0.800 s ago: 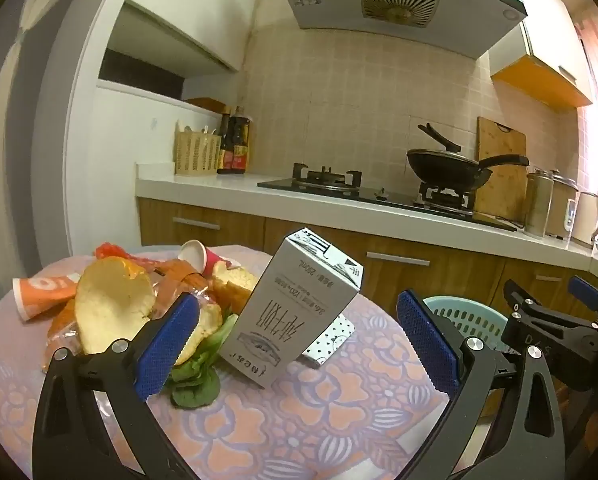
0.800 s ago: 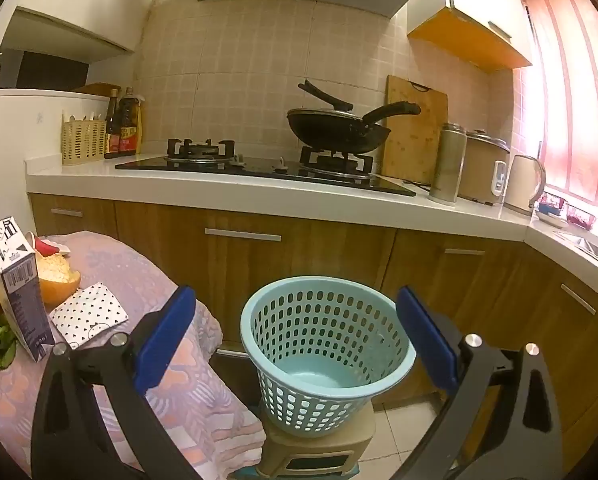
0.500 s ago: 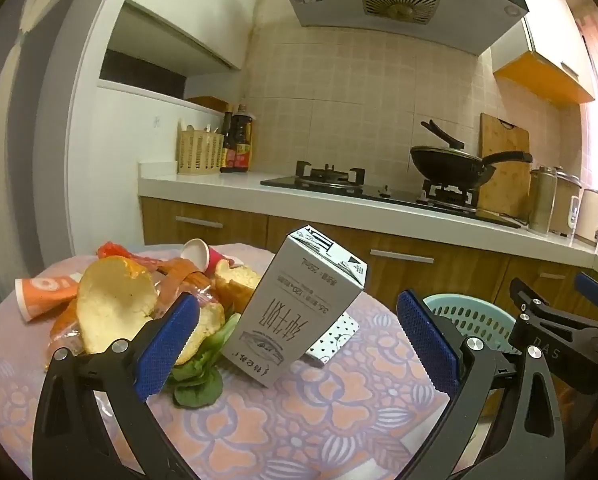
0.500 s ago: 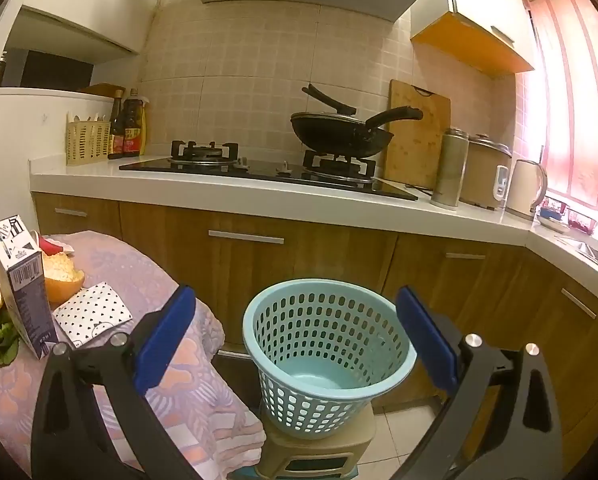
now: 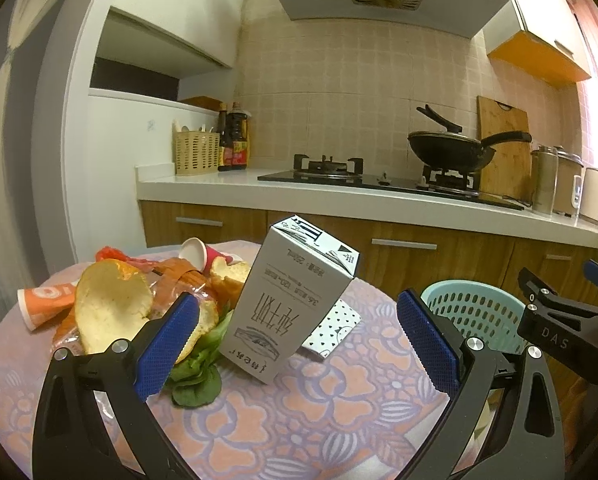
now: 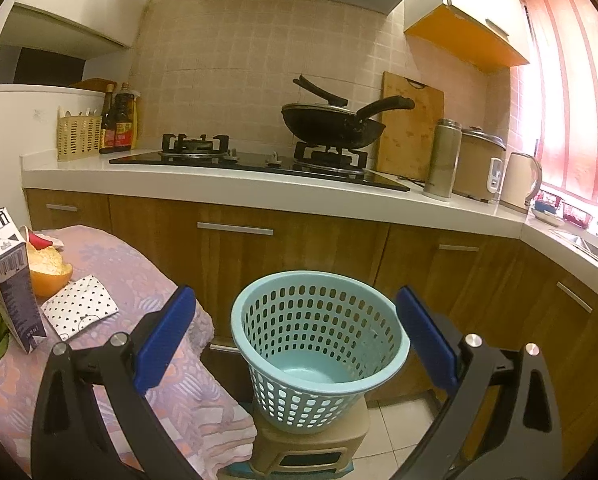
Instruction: Collect trash
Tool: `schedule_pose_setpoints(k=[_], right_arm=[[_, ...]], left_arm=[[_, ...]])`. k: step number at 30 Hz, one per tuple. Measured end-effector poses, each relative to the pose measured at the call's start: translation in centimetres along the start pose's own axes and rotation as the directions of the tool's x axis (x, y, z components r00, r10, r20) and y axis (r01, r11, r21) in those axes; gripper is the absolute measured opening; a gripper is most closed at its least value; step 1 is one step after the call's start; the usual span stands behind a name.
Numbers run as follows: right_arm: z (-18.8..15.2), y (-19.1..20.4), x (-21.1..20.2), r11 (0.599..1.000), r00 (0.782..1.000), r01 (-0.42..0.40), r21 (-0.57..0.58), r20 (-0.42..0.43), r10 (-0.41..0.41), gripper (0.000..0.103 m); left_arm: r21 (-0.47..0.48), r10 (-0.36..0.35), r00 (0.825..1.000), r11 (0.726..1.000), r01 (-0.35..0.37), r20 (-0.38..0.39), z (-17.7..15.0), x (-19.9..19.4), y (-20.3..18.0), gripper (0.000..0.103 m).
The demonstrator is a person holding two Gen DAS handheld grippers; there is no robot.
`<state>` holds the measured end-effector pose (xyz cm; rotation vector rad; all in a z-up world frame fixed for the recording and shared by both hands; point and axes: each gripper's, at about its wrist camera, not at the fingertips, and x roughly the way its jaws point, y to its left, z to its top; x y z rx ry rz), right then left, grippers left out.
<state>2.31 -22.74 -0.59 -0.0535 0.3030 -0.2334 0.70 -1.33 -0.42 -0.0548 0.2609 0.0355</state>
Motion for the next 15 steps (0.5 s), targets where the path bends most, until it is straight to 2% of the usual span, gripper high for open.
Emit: schedule_pose_setpoints(k=[10,15], right_arm=[[-0.19,-0.65,0.34,1.0,1.0,0.01,-0.007,0.001,-0.01,0.096],[0.07,-0.59,-0.11,0.999,0.999,-0.033,-0.019,0.018,0.033,0.096]], left_arm=[[0.029,0.008,1.0,1.0,-0.008,-0.026,-0.12,0.29,0.1,0.096],[0.026,0.01,1.0,1.0,-0.009,-0.027,-0.07,0.35,0.18,0.096]])
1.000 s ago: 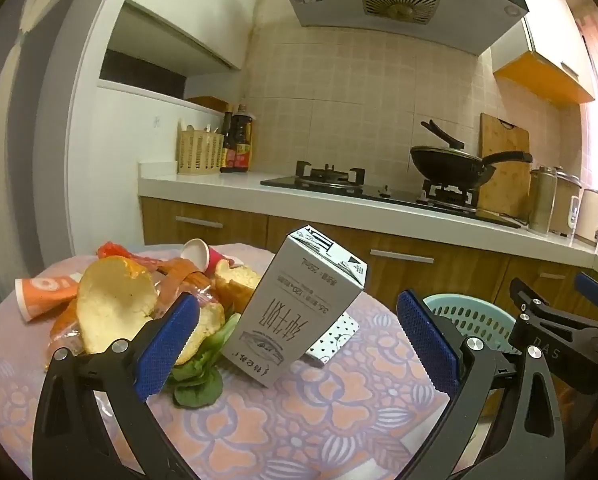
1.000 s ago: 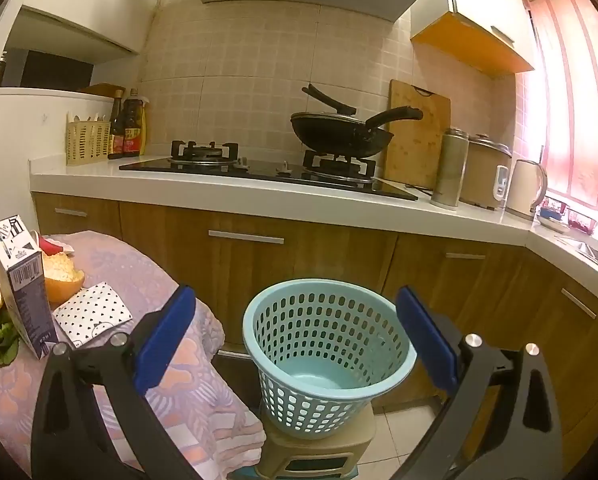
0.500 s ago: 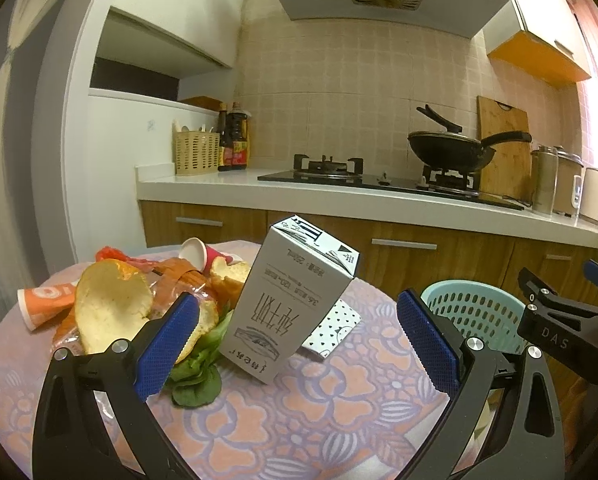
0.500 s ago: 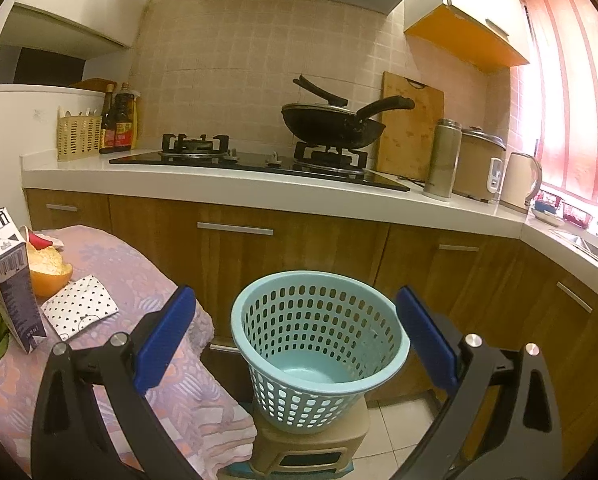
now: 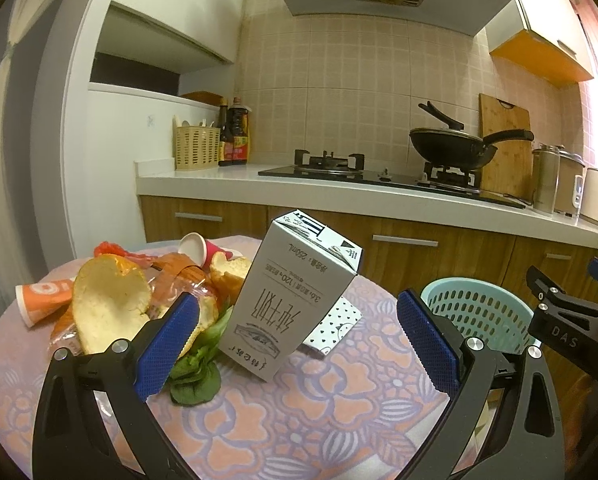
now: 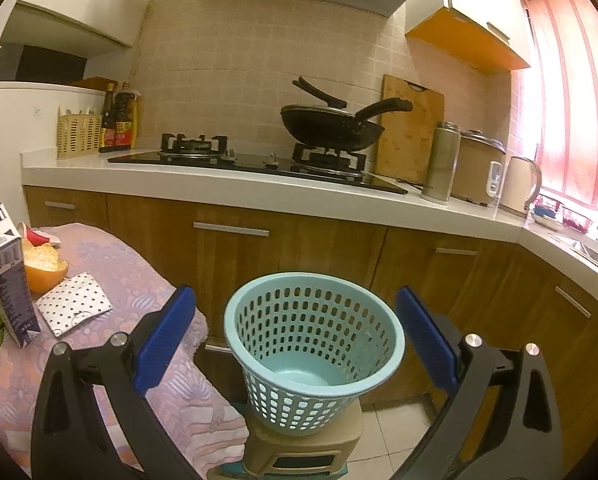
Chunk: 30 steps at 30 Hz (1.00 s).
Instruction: Collect trash
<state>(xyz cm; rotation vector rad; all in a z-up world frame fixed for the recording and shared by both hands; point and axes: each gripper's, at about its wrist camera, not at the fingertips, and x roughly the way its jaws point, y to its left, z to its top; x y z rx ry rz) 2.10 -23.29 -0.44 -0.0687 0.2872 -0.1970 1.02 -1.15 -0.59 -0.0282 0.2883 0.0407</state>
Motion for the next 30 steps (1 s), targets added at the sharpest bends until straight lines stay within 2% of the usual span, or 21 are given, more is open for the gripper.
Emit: schedule_pose_setpoints(k=[2,7,12,22,27,28,29,30], right_arm=[[0.1,0.2,-0.3,0.999,0.999,-0.03,-0.01,0.009,0.03,0.095],[0.0,0.8,-0.9,0.998,0.998,-0.045,-0.045,0.038,0.047,0.095],[0.0,1.0,-0.9,0.997,0.998,-0.064,-0.041,0.026,0.065,0.094],[0.7,1.9,-1.6,0.99,0.99,-0.121,-0.077,0.062,0.126,0.08],[1.4,3.5,-2.5,0.963,0.964,-0.24,-0.12,0.085,0.251,0.067],[1.6,3.9,-2.6,0.951,0.953,-0.281,-0.13,0.08,0.293,0.065],[1.9,4.3,-2.7,0.926,0.93,-0.349,-0.141,0.069,0.361,0.065],[2.1,4.5,-2.8,0.912,0.916,-0.384,-0.143,0.065,0.396,0.065]], left_arm=[[-0.002,0.001,1.0,1.0,-0.001,0.001,0.0,0.0,0.0,0.096],[-0.002,0.001,1.0,1.0,-0.001,0.008,0.0,0.0,0.0,0.096],[0.0,0.004,1.0,1.0,-0.004,0.017,0.0,-0.1,0.1,0.096],[-0.029,-0.011,1.0,1.0,0.012,0.025,0.3,-1.3,0.9,0.095],[-0.066,-0.022,1.0,0.998,0.022,0.002,1.4,-2.9,3.5,0.092],[-0.075,-0.017,1.0,0.997,0.017,0.004,1.8,-3.3,4.3,0.092],[-0.079,-0.006,1.0,0.997,0.006,-0.001,2.2,-3.6,5.1,0.092],[-0.081,0.009,1.0,0.997,-0.01,-0.013,2.7,-3.8,6.2,0.092]])
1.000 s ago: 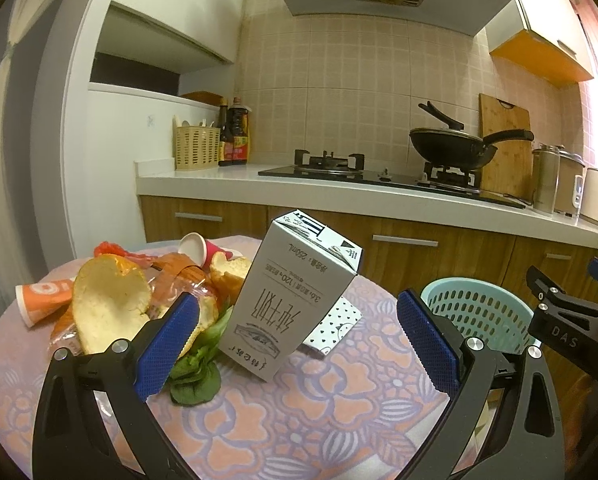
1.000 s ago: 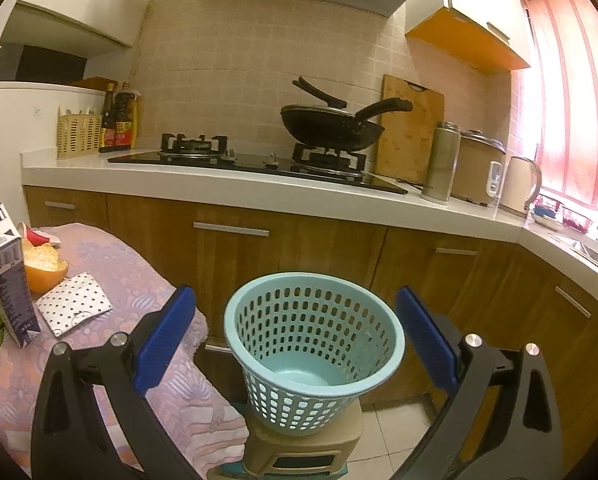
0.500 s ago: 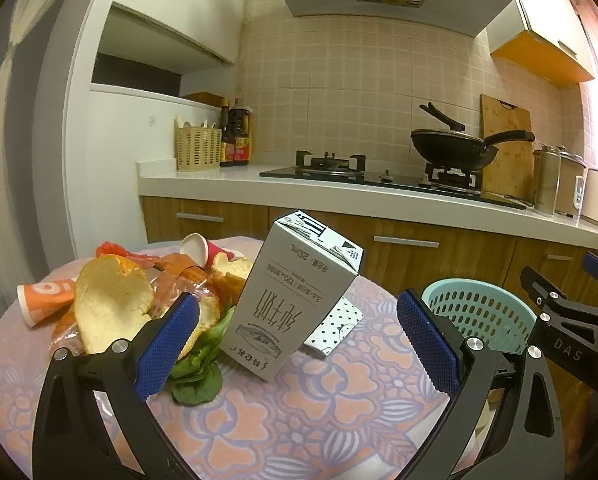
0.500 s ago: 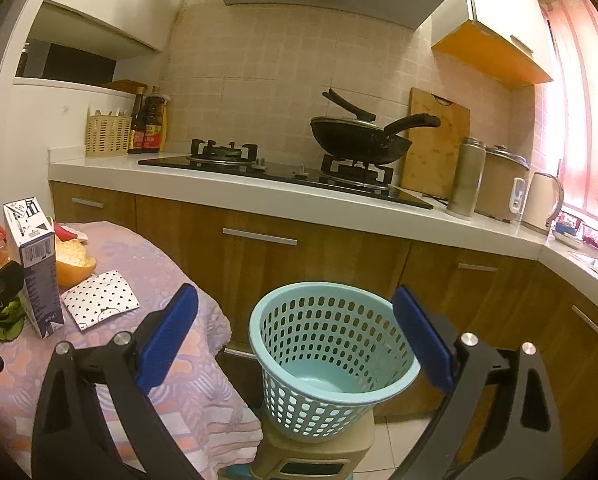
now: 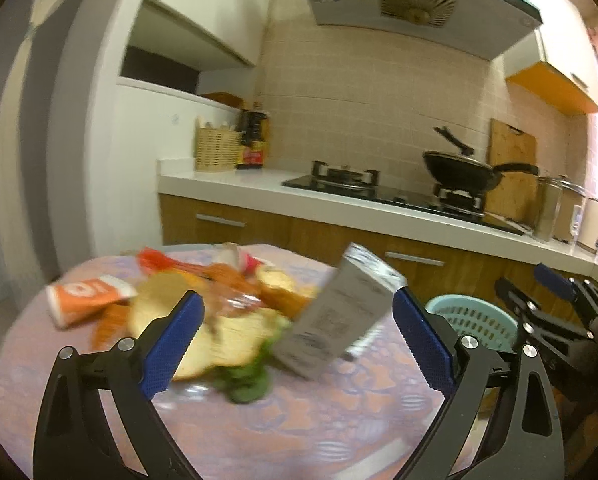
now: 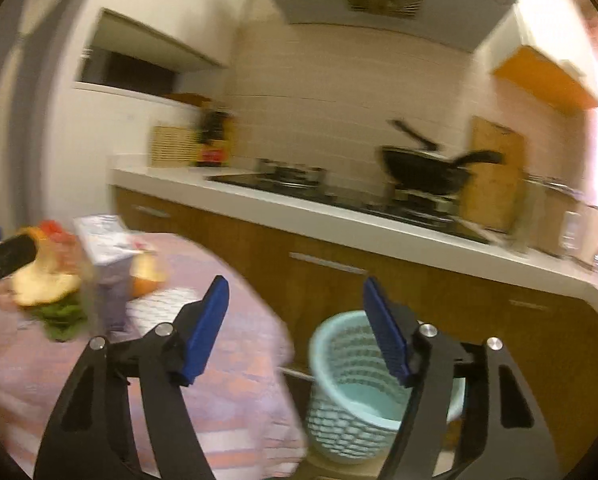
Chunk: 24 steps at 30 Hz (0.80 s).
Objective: Collect trash
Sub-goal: 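Grasp the orange peel with the left tool while the right tool grasps the white milk carton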
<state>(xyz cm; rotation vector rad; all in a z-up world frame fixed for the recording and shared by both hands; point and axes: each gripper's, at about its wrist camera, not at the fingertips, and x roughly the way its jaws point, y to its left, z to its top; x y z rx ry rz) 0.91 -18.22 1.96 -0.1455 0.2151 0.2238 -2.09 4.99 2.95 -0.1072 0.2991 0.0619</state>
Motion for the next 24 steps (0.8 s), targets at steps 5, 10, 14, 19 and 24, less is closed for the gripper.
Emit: schedule_pose_setpoints(k=[5,10,14,19,24], right_arm=[[1.5,1.9,0.5,0.982,0.984,-0.179,-0.061,0.015,0.18,0.065],[2.8,3.6,3.3,0.926,0.926,-0.375,-0.051,-0.066,0.372,0.078],[3.5,5.0,5.5,0.879,0.875,-0.475,-0.046,-0.133,0.466,0.081],[3.5,6.8,7.3,0.836,0.827,-0.547,-0.053,-0.187,0.53,0.082],[3.5,7.8,8.4,0.815,0.806,-0.576,-0.064,-0.214,0.552,0.081]], left_arm=[[0.014,0.01,0.993,1.0,-0.008,-0.114,1.8,1.2,4.9,0.092],[-0.007,-0.08,0.973,0.997,0.081,-0.217,2.4,4.7,10.0,0.089],[-0.032,-0.11,0.952,0.994,0.105,-0.287,1.8,7.3,12.7,0.081],[-0.096,-0.2,0.91,0.98,0.177,-0.363,0.9,10.2,13.9,0.077],[-0.07,-0.186,0.895,0.983,0.173,-0.406,0.3,11.2,12.8,0.056]])
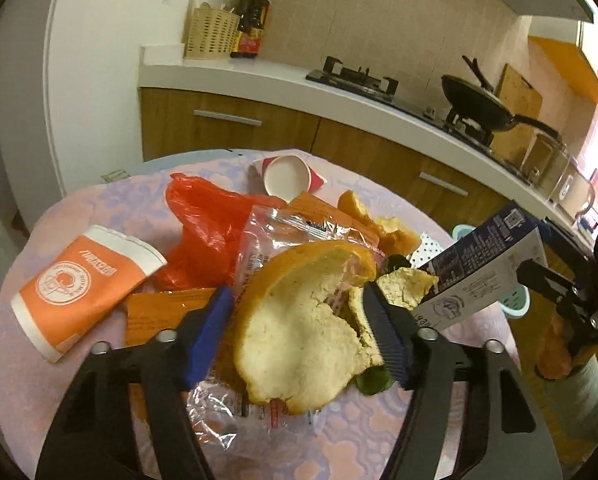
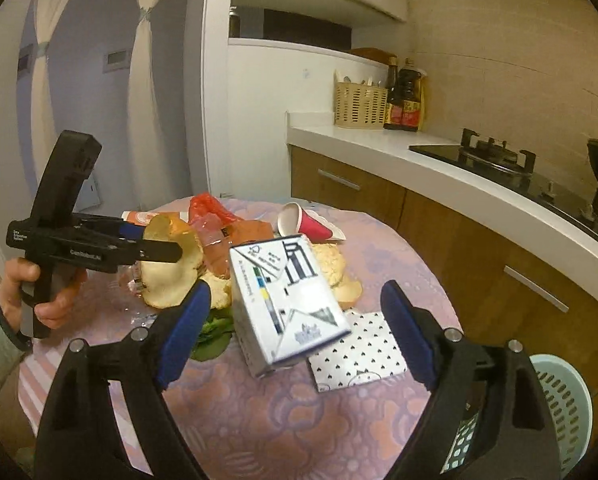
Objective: Collect trash
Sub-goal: 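Grasp the orange peel with the left tool while the right tool grasps the white milk carton, then carry peel and carton over the blue wastebasket and open both tools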
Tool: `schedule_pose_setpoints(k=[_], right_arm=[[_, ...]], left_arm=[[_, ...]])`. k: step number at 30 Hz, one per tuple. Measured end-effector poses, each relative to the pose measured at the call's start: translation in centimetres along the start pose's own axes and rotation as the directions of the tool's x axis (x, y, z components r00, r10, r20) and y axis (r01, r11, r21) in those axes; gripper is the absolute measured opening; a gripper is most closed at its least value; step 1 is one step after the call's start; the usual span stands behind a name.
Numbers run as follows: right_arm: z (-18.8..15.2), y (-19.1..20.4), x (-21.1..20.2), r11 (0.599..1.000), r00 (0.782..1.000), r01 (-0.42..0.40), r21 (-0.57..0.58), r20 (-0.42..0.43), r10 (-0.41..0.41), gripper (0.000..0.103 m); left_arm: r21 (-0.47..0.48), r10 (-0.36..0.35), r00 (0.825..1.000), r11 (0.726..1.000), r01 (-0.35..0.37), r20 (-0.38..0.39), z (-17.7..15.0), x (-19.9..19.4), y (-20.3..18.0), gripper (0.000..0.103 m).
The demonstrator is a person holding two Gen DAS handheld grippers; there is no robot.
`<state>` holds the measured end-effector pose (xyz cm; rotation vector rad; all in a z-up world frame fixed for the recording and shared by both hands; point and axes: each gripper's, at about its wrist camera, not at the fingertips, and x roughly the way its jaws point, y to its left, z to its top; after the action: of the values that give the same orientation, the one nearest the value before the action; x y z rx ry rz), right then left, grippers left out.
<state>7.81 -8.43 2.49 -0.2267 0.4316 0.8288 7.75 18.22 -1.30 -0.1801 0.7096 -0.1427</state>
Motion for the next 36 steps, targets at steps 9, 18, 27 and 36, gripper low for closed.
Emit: schedule_pose_setpoints(k=[9,18,27,36], right_arm=[[-0.8,0.6,-1.7,0.998,0.998,-0.062,-0.013,0.017,0.062,0.036],[-0.9,-0.9,-6.8,0.997,0.993,-0.055,0.051,0.104,0.05,0.036],[-2.5,-5.9,-9.6,0.975,0.992,-0.023,0.221,0.127,-0.005,0.036],[-5.3,-13.3,-13.5,0.905,0.967,0.175,0.387,0.107,-0.232,0.036]], left_arm=[[-0.04,0.071,0.997,0.997,-0.071,-0.016,-1.6,-1.3,-0.6,0.006],[-0.043,0.082,0.991,0.996,-0.078,0.109,-1.5,-6.2,-2.8,0.006],[-0.009,0.023,0.981,1.0,-0.021,0.191,0.7,-8.6,-6.9,0.006],[0.076,-0.042,0.983,0.997,0.029,0.177,3.2,-5.8,-12.8,0.006]])
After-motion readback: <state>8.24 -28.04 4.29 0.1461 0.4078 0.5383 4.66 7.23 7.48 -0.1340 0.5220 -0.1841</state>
